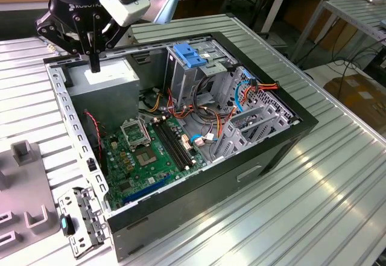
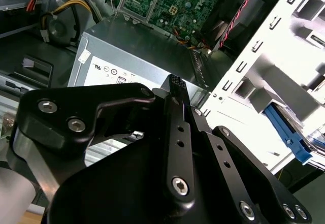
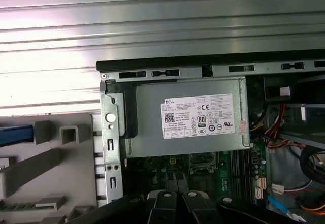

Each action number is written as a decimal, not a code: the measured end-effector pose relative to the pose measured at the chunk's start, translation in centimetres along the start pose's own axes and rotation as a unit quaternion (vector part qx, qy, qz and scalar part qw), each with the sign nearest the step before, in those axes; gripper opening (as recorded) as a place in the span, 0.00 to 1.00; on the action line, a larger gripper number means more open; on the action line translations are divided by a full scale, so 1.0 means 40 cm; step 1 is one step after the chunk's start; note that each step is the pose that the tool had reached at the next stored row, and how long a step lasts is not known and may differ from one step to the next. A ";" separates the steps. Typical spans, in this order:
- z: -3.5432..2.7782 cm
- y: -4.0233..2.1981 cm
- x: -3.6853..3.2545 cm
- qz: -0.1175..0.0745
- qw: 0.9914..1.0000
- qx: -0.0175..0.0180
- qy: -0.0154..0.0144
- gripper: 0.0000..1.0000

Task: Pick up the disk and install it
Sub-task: 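Reach for the disk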

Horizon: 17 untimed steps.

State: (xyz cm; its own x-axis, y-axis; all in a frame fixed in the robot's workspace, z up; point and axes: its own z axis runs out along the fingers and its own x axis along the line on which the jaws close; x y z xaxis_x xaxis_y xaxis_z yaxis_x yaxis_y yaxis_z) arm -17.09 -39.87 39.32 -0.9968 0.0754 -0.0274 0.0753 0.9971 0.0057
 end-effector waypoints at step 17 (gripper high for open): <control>-0.002 -0.006 0.072 0.000 1.000 0.000 0.000 0.11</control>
State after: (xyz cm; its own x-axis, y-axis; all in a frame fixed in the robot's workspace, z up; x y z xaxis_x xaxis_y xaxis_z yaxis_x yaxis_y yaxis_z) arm -19.99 -39.87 39.32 -0.9968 0.0753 -0.0274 0.0751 0.9972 0.0057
